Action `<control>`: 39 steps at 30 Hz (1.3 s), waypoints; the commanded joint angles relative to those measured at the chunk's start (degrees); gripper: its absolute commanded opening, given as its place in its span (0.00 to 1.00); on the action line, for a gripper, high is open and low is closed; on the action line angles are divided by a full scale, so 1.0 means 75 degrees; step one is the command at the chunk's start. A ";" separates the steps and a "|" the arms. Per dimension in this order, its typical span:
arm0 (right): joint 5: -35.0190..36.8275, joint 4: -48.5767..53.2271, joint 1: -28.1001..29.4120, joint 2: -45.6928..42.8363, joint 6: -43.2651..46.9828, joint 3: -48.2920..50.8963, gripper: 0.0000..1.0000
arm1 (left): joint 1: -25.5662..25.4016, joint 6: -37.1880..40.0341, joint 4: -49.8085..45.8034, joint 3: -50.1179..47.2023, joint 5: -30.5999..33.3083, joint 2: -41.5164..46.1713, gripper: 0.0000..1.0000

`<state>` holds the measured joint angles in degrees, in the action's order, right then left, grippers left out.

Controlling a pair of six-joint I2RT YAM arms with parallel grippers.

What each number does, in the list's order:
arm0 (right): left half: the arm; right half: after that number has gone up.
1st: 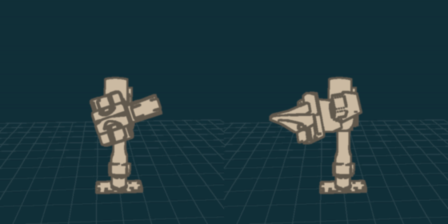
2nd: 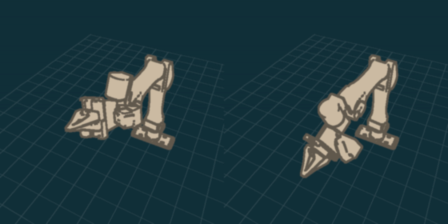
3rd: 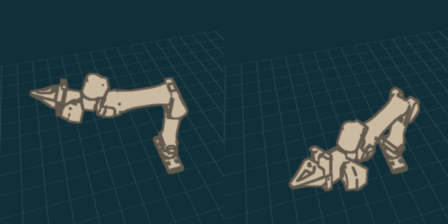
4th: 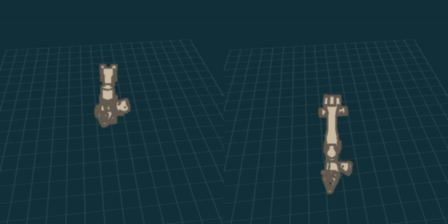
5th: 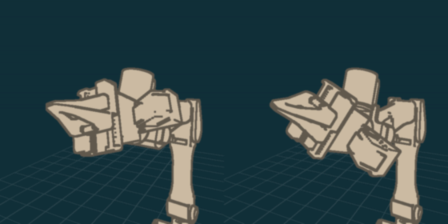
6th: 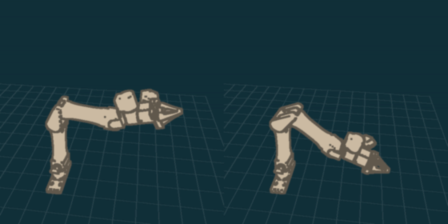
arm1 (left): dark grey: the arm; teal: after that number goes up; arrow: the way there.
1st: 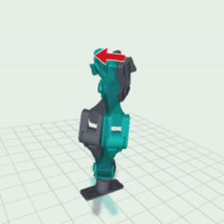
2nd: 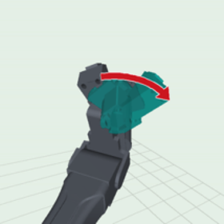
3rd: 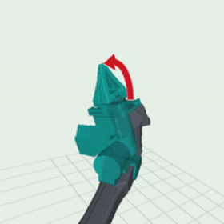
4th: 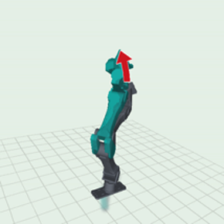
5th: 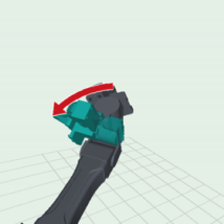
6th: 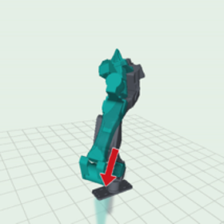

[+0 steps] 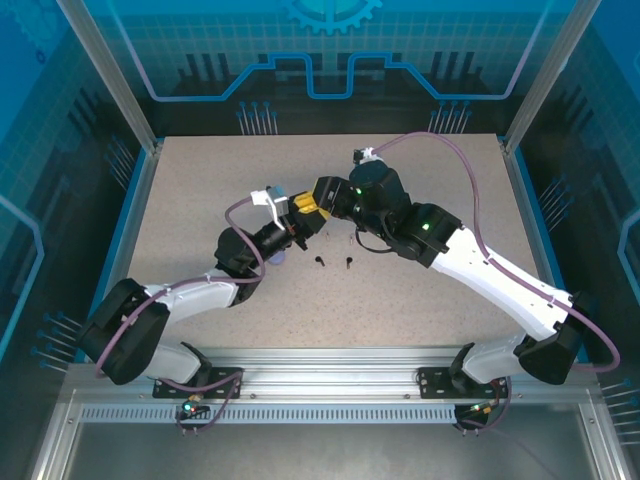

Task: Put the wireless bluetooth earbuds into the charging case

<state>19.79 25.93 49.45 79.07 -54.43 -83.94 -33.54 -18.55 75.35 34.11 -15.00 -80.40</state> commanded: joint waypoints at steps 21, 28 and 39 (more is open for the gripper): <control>-0.0988 0.0509 -0.1378 -0.1351 0.1584 0.0116 0.80 | 0.0081 -0.0398 -0.0928 0.0057 -0.0507 0.0172 0.00; -0.3942 0.0701 -0.2449 -0.1352 0.3602 0.0511 0.79 | 0.0441 -0.0631 -0.1879 0.0162 -0.1295 0.0652 0.00; -0.6285 0.0209 -0.2723 -0.1128 0.5205 0.1258 0.78 | 0.0890 -0.0992 -0.2988 0.0645 -0.2780 0.0982 0.00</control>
<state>-19.77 29.85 30.09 69.95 -19.79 -75.59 -27.77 -24.14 55.00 36.36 -30.46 -74.50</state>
